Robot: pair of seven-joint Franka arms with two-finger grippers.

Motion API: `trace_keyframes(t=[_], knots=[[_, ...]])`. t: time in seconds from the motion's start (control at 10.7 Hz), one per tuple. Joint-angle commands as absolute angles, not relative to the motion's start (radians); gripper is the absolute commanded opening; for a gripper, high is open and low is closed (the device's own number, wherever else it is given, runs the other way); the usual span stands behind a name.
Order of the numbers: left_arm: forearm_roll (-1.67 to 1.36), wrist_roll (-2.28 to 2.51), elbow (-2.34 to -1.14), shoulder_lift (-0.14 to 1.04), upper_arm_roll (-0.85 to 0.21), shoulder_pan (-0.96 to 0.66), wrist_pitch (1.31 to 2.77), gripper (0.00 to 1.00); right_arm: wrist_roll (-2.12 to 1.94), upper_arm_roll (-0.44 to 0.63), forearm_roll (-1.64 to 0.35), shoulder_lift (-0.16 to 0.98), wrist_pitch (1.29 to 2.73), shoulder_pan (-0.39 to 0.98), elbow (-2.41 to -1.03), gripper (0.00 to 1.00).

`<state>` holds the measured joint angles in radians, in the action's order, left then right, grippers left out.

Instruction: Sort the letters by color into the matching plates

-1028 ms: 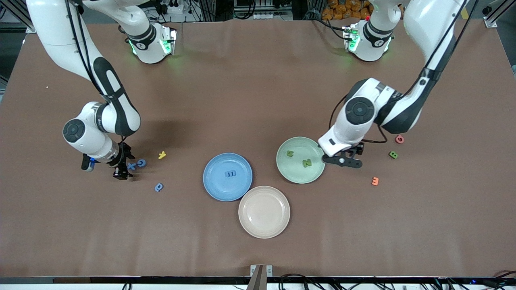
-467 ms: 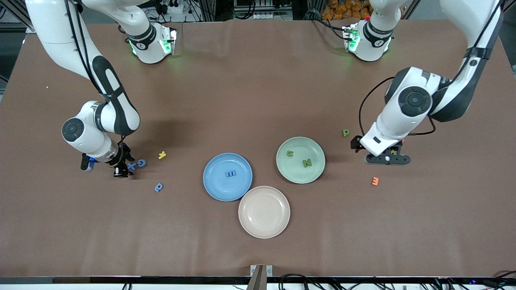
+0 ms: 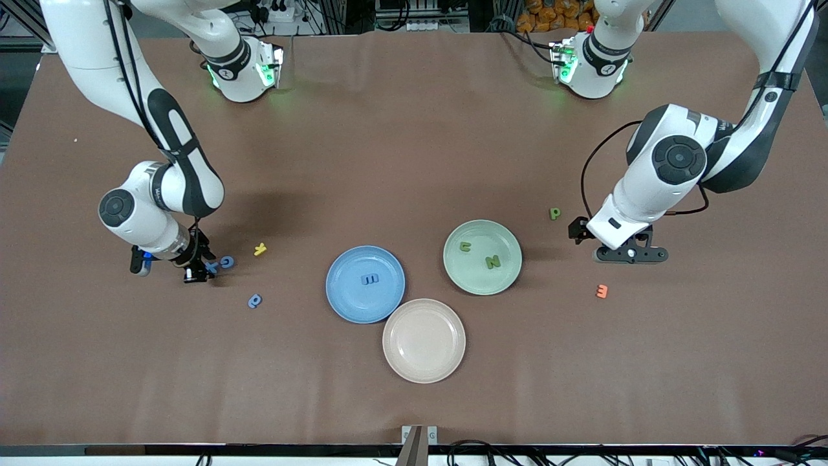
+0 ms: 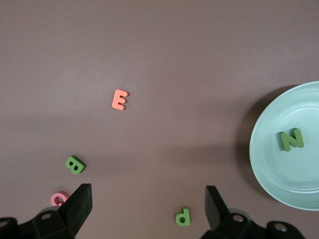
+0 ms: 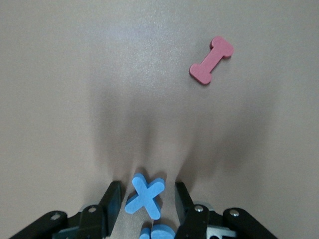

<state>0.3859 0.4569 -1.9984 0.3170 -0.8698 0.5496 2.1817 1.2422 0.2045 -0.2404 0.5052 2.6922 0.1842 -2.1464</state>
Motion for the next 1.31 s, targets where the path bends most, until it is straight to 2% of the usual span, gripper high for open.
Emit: trace_keyframes(t=[0.0,0.09,0.37,0.56,0.75,0.93,1.12,1.22], knots=[[0.362,0.46,-2.013,0.258,-0.841,0.537,2.171,1.0,1.22,0.198,-0.249,0.495,2.711,0.175,-2.172,0.43],[0.362,0.459,-2.01,0.238,-0.78,0.472,2.169,1.0,1.22,0.196,-0.249,0.495,2.711,0.175,-2.172,0.35],[0.36,0.456,-1.982,0.209,-0.585,0.284,2.169,1.0,1.22,0.196,-0.249,0.495,2.711,0.173,-2.172,0.22],[0.292,0.384,-1.982,0.186,-0.493,0.227,2.169,1.0,1.218,0.196,-0.249,0.494,2.711,0.175,-2.171,0.17],[0.194,0.238,-1.982,0.164,-0.352,0.148,2.169,1.0,1.16,0.192,-0.25,0.486,2.708,0.175,-2.169,0.1],[0.17,0.215,-1.982,0.152,-0.286,0.086,2.168,1.0,1.035,0.192,-0.25,0.453,2.674,0.166,-2.152,0.1],[0.09,0.215,-1.962,0.115,-0.259,0.042,2.076,1.0,0.925,0.192,-0.249,0.44,2.498,0.16,-2.055,0.1],[0.072,0.212,-1.933,0.114,-0.224,0.032,2.03,1.0,0.878,0.192,-0.249,0.44,2.473,0.164,-2.027,0.11]])
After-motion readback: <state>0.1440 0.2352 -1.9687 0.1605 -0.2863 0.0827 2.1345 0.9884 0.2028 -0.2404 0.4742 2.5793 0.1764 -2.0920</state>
